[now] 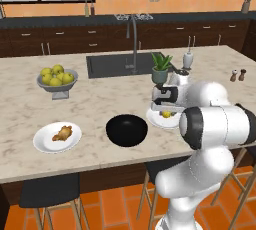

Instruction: Pick the chicken drumstick and lemon from their plates and place them in the bowl. Then put the bowl in the fridge.

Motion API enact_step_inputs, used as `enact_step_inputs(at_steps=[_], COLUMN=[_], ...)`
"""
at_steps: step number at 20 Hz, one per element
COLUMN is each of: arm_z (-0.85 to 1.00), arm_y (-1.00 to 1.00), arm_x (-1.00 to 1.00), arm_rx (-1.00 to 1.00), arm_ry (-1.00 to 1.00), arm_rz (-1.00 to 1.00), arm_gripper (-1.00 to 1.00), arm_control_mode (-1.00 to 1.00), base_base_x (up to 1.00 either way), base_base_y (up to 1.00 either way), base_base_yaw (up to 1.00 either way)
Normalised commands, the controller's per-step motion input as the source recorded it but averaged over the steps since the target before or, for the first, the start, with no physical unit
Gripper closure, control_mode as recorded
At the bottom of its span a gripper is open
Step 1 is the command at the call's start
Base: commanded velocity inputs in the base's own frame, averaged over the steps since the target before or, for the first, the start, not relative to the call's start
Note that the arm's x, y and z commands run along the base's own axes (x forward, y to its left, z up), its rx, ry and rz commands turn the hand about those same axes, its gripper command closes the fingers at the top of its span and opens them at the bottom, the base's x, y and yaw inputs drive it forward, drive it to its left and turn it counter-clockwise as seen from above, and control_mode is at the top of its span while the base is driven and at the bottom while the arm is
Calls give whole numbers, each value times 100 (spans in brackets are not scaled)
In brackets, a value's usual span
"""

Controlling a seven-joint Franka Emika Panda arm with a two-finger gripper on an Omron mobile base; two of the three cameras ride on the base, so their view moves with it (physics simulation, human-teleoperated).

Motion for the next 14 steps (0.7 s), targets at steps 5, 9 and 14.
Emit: enact_step_inputs(at_steps=[5, 9, 14], arm_z=[75, -3, -44], arm_y=[100, 99, 92], arm_x=[-77, -34, 39], arm_rx=[0, 0, 0], arm_ry=[0, 0, 8], arm_rz=[10, 7, 0], arm_gripper=[100, 100, 100], arm_control_mode=[-100, -100, -100], base_base_x=[0, 0, 0], base_base_y=[0, 0, 0], base_base_yaw=[0, 0, 0])
